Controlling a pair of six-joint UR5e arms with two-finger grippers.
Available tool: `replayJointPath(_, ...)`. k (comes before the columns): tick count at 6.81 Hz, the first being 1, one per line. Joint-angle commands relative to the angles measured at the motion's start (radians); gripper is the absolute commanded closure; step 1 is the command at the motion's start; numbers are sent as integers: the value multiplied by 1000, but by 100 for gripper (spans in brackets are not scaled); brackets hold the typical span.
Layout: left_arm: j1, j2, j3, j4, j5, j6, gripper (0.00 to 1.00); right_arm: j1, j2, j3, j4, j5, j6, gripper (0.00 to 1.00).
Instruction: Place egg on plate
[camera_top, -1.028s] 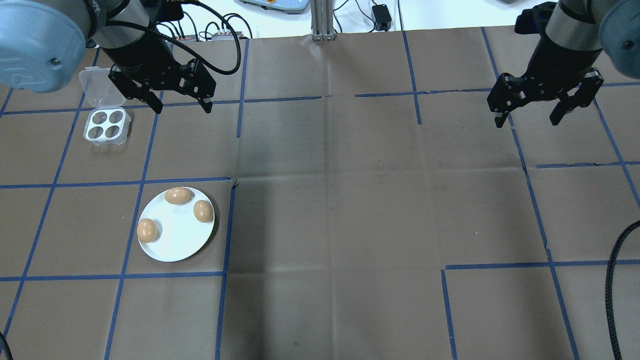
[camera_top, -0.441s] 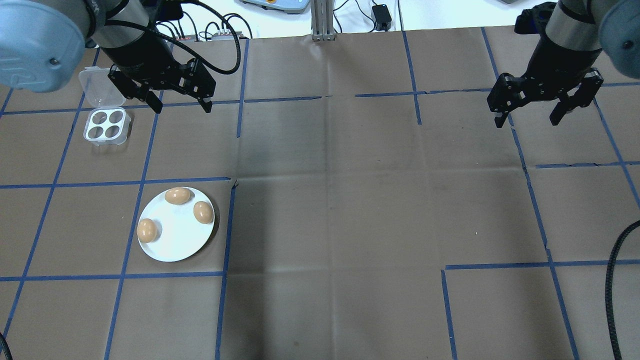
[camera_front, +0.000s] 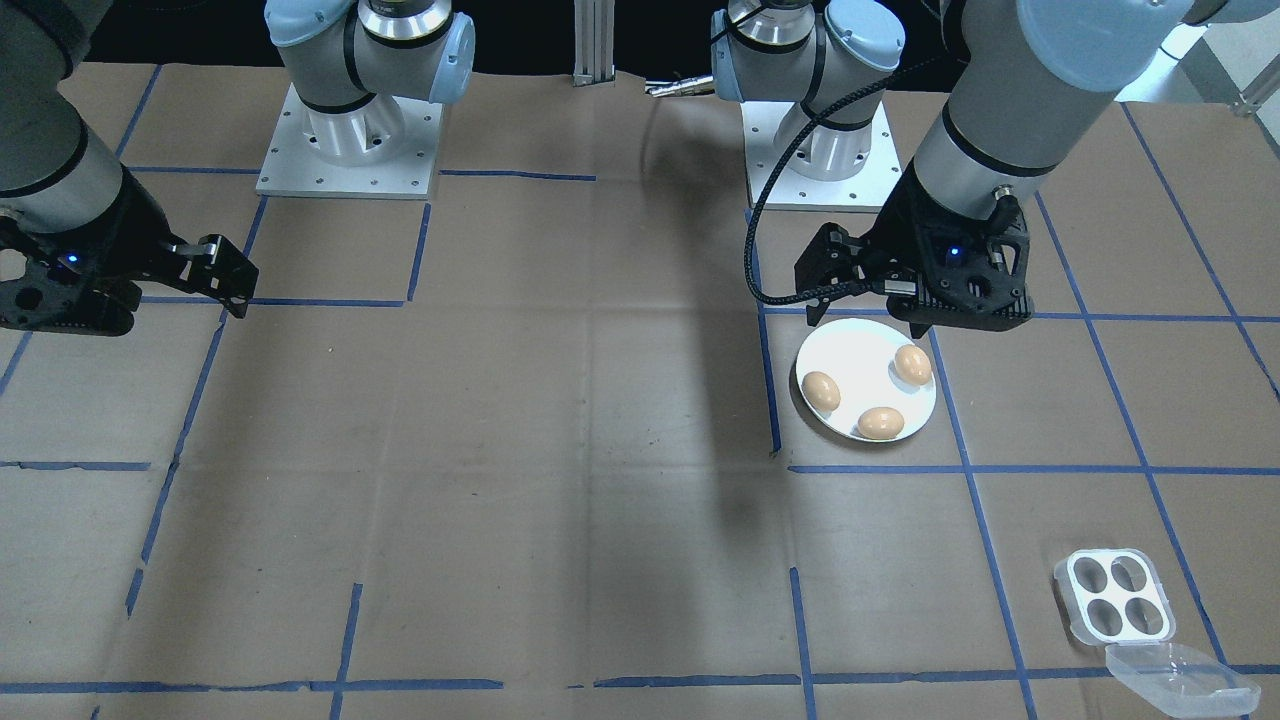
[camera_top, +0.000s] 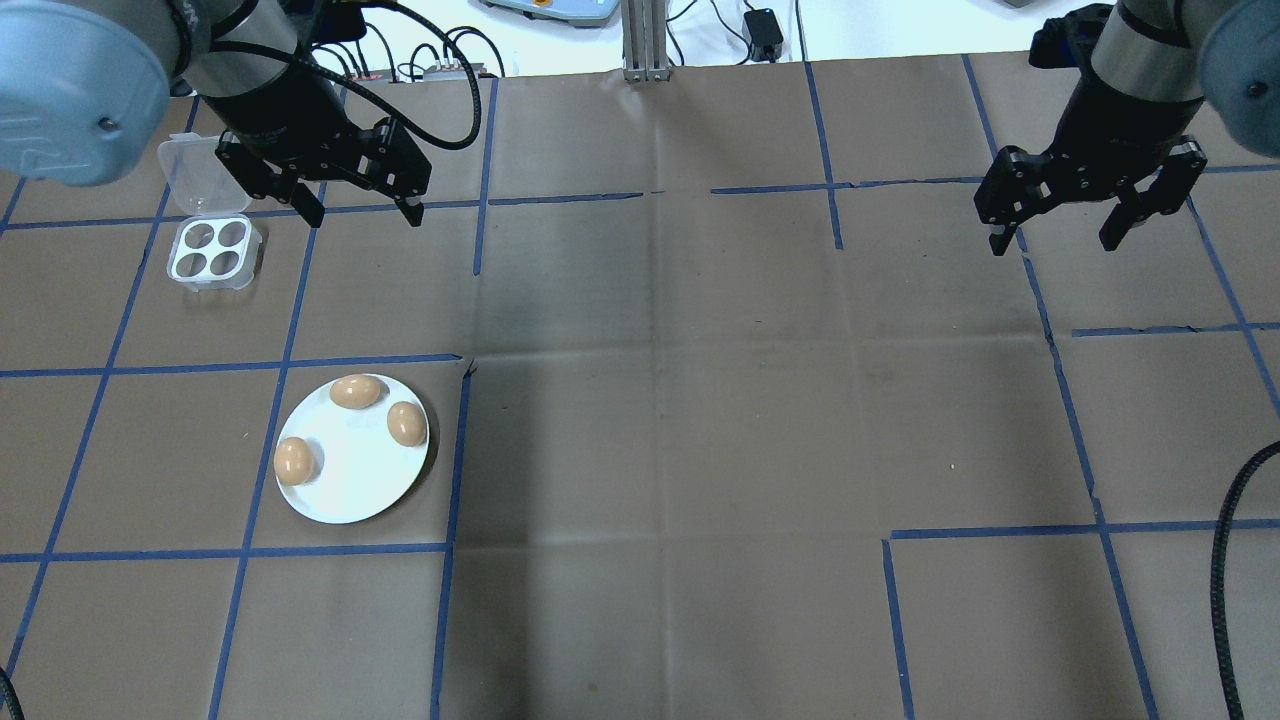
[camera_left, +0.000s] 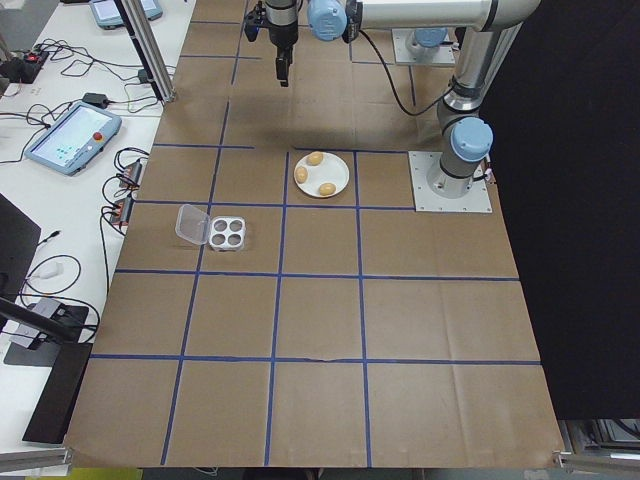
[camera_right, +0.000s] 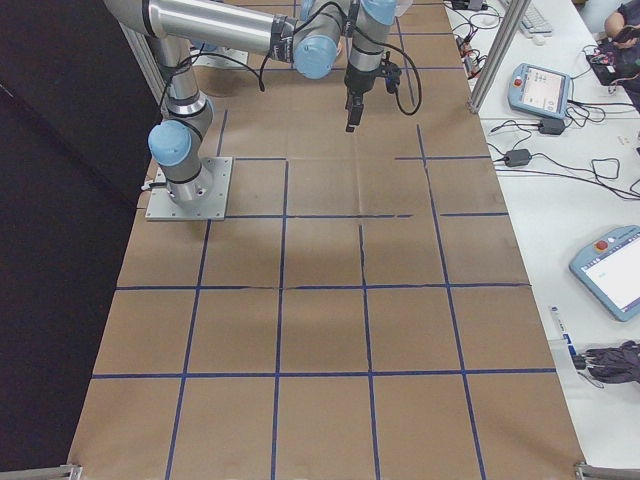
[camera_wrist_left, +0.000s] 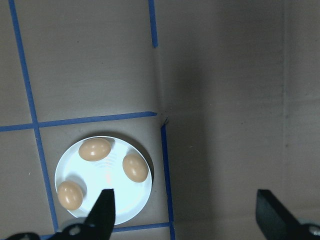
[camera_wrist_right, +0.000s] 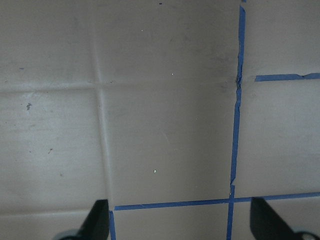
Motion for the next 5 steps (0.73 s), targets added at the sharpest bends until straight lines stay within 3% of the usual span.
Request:
replayJointPath(1, 0, 1, -2, -2, 2, 0, 1, 0, 0, 0, 0, 0, 0, 0)
replayJointPath(5, 2, 1, -2, -1, 0, 2, 0, 0, 0, 0, 0, 0, 0, 0)
